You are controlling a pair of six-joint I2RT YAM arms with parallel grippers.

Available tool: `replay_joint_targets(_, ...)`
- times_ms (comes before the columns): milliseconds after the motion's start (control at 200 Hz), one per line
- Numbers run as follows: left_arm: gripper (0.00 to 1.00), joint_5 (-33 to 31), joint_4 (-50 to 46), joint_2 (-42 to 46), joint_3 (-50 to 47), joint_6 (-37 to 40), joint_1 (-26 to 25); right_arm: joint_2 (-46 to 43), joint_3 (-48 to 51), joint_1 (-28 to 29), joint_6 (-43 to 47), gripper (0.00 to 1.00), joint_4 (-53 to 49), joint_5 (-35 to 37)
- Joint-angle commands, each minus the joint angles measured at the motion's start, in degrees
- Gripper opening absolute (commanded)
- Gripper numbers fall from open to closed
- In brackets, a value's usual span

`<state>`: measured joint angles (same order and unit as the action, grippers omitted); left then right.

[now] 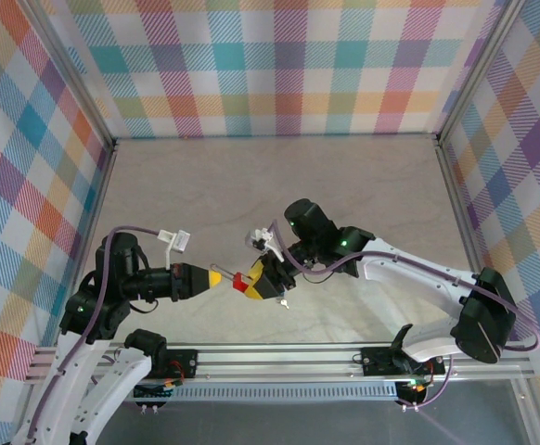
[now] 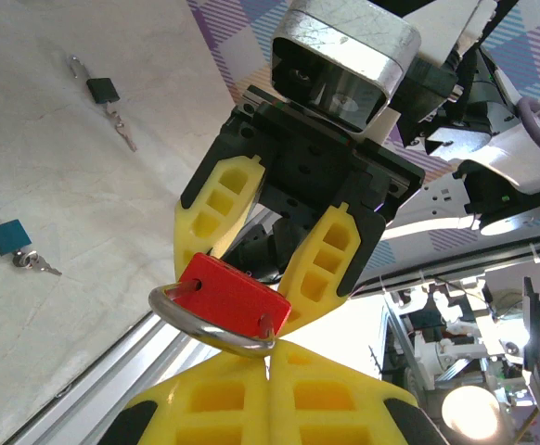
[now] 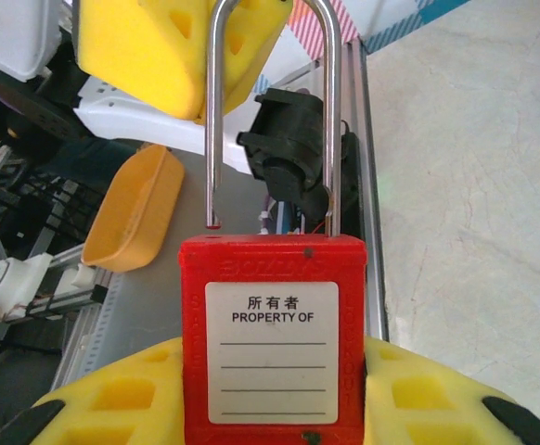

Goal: Lock with the key

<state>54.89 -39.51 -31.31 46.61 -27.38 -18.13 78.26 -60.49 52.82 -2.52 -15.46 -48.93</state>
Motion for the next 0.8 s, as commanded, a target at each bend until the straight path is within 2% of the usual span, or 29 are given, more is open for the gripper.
replay_joint_targets(0, 0.0, 1.37, -0.81, 1.08, 1.74, 1.28, -0.85, 0.47, -1.43, -0.43, -0.38, 0.0, 0.11, -4.67)
replay_joint_targets(495, 0.0, 1.25, 0.36, 1.77, -0.57, -0.54, -0.83, 1.55, -3.03, -0.44, -1.32, 0.0, 1.04, -4.5)
replay_joint_targets(740, 0.0, -1.63, -2.52, 2.05, 0.57, 1.35, -0.85, 0.84, -2.58, -0.43, 0.15, 0.0, -0.66, -2.4)
replay_joint_targets(760, 0.05, -1.81, -2.51, 2.04, 0.66, 1.28, -0.86, 0.8, -2.48, -0.43, 0.27, 0.0, -0.77, -2.4)
replay_joint_targets(795, 0.2, -2.42, -2.57, 1.96, 0.67, 1.19, -0.85, 0.76, -2.32, -0.43, 0.15, 0.0, -0.8, -1.98)
